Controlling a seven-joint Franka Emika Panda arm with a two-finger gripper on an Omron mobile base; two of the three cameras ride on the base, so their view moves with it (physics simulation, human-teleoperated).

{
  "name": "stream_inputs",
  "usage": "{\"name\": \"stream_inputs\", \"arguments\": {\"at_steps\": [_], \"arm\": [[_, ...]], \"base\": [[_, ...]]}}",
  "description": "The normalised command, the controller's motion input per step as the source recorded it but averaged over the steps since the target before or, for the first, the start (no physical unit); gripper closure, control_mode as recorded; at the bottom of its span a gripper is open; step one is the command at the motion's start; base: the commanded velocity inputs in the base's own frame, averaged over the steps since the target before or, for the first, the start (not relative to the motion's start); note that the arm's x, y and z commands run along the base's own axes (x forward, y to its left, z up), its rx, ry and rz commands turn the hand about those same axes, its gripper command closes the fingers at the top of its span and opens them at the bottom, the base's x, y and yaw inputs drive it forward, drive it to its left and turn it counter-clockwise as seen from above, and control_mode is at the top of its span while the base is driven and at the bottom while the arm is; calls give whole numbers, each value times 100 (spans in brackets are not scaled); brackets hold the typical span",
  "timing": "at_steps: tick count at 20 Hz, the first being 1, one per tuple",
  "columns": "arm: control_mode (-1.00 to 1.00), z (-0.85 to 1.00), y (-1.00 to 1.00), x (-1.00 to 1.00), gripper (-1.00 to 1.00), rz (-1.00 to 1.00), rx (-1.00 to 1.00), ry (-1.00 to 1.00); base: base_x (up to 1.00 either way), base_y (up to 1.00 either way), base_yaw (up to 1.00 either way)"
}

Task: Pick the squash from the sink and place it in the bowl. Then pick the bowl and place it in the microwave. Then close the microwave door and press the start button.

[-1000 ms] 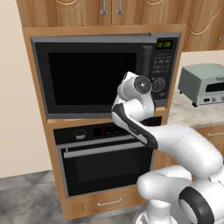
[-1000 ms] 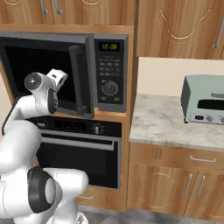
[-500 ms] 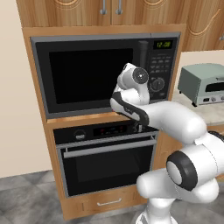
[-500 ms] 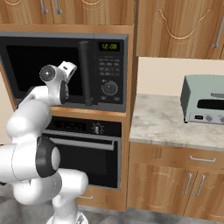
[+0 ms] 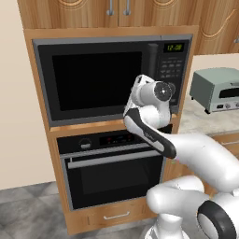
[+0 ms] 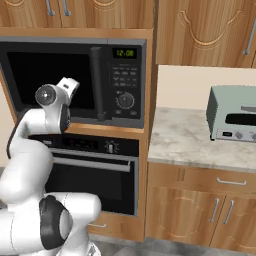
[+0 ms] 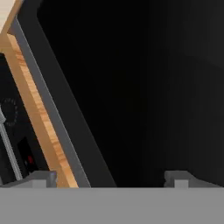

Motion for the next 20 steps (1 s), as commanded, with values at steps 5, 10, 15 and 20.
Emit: {"name": "stream_inputs", "arguments": {"at_steps": [5,10,15,20], "arm": [[-100,3,-88,-73,-100,18,0,0],[-100,-12,-99,-64,-100,31,-1,0],[-100,-49,-51,0,-100,29,-17,-15],[-100,-3,-42,26,-100,4,-21,-37]], "base": [[0,0,0],[0,0,0],[0,0,0],[0,0,0]]}}
